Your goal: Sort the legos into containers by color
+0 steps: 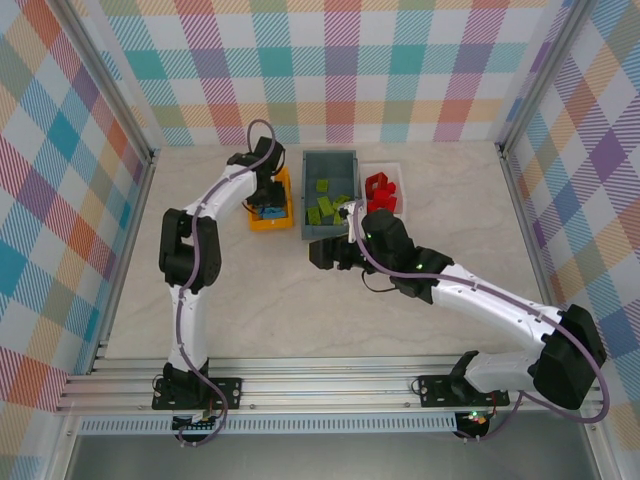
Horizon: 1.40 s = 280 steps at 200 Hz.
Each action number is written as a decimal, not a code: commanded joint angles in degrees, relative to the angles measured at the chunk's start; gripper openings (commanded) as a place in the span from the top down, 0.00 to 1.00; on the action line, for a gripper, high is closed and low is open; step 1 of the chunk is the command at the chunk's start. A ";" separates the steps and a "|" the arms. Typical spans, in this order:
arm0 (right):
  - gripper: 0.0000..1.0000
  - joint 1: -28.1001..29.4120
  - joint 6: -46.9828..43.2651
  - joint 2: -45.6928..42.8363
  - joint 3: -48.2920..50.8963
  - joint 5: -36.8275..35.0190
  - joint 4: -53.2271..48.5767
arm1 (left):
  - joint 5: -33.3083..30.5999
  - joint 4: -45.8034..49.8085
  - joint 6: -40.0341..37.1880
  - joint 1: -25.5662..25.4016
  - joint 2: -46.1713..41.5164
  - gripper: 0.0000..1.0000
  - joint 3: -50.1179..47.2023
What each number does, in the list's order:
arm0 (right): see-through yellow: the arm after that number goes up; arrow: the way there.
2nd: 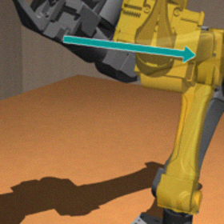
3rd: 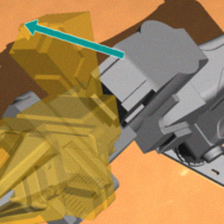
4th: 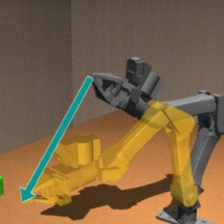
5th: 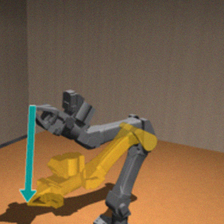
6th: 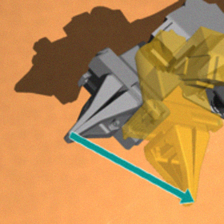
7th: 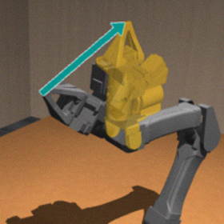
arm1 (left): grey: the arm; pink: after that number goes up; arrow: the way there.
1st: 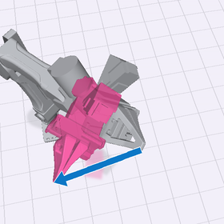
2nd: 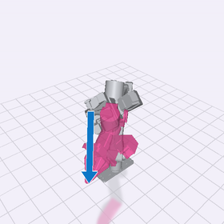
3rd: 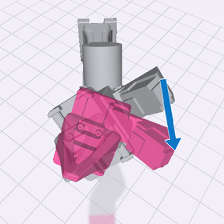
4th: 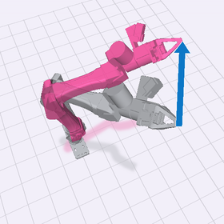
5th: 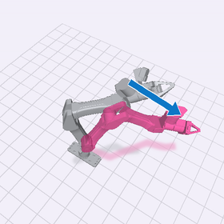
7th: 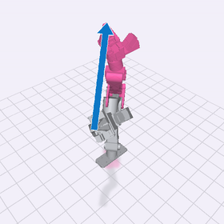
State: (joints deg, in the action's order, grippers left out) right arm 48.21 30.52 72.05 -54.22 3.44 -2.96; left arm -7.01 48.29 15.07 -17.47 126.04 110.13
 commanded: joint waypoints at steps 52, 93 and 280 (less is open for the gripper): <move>0.22 -0.28 -1.65 -3.52 -0.99 -2.75 -3.08 | -2.84 3.04 2.85 0.34 -4.93 0.32 2.44; 0.17 -4.59 -5.85 -8.31 -4.67 -7.56 -12.35 | -1.55 2.54 6.45 0.24 -18.88 0.21 -2.50; 0.00 -35.72 -24.86 -11.86 34.82 -24.81 17.71 | -18.65 -62.12 -11.43 5.68 -62.71 0.00 -88.19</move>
State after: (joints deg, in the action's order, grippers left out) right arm 14.90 9.82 56.71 -18.55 -26.17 -1.56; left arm -26.00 8.32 7.79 -12.64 58.67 24.88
